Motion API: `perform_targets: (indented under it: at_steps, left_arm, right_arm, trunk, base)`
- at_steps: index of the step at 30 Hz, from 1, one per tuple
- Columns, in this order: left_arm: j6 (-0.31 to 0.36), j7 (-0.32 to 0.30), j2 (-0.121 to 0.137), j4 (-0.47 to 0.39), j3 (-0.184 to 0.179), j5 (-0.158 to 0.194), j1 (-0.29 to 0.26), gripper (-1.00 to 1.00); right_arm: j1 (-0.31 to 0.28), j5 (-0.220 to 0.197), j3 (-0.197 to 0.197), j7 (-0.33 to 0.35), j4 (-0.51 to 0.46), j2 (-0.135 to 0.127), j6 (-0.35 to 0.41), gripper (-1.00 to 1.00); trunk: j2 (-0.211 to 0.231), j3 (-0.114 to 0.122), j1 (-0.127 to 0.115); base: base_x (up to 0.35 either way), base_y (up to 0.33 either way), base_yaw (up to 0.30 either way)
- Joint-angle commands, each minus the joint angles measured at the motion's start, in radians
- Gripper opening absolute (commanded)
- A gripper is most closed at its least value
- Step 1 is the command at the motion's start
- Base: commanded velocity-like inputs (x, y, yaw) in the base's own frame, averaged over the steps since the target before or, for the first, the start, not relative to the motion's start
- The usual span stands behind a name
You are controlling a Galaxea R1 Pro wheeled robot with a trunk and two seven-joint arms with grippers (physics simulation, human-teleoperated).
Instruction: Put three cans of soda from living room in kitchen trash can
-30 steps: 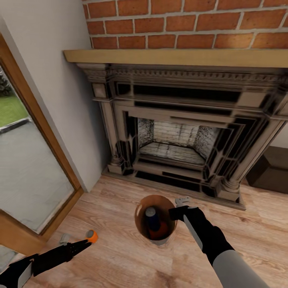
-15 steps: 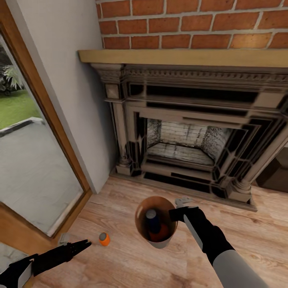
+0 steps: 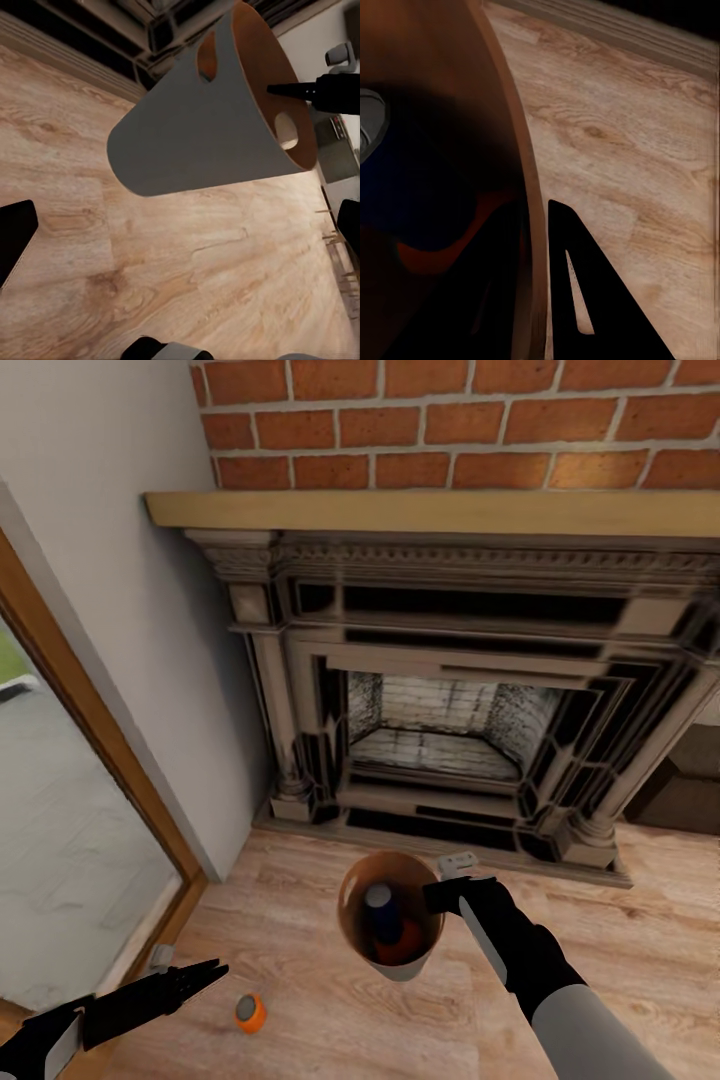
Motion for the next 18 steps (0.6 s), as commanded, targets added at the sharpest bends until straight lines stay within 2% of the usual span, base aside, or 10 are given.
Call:
perform_targets:
  at_steps: [1, 7, 12, 14, 16, 17, 18]
  left_arm:
    - [0.000, 0.000, 0.000, 0.000, 0.000, 0.000, 0.000, 1.00]
    - [0.001, 0.004, 0.000, 0.000, 0.000, -0.002, 0.000, 1.00]
    - [-0.001, 0.015, 0.000, 0.000, 0.001, -0.003, 0.000, 1.00]
    - [-0.002, 0.048, 0.000, 0.001, 0.002, -0.003, 0.000, 1.00]
    - [-0.004, 0.152, -0.001, 0.001, 0.006, -0.002, 0.000, 1.00]
    - [-0.005, 0.183, -0.001, 0.001, 0.007, -0.001, 0.000, 1.00]
    - [-0.005, 0.255, -0.003, 0.001, 0.009, -0.002, 0.000, 1.00]
  right_arm:
    - [0.000, -0.016, 0.000, 0.006, -0.001, 0.001, 0.000, -1.00]
    - [0.000, -0.015, 0.002, 0.006, -0.001, 0.002, 0.000, -1.00]
    - [0.000, -0.015, 0.004, 0.006, -0.001, 0.002, 0.000, -1.00]
    - [0.000, -0.016, 0.004, 0.006, -0.001, 0.002, 0.000, -1.00]
    - [0.000, -0.016, 0.004, 0.006, -0.001, 0.002, 0.000, -1.00]
    - [0.000, -0.016, 0.004, 0.006, -0.001, 0.002, 0.000, -1.00]
    - [0.000, -0.016, 0.004, 0.006, -0.001, 0.002, 0.000, -1.00]
  trunk:
    - [0.000, 0.000, 0.000]
    - [0.000, 0.001, 0.000]
    - [0.000, 0.001, 0.000]
    - [0.000, 0.001, 0.000]
    - [0.000, 0.001, 0.000]
    - [0.000, 0.001, 0.000]
    - [0.000, 0.001, 0.000]
  base:
    - [0.289, 0.101, -0.123]
    - [0.279, 0.038, -0.033]
    - [0.092, 0.002, -0.002]
    - [0.008, 0.000, 0.000]
    - [0.004, 0.000, 0.000]
    - [0.002, 0.000, 0.000]
    - [0.002, 0.000, 0.000]
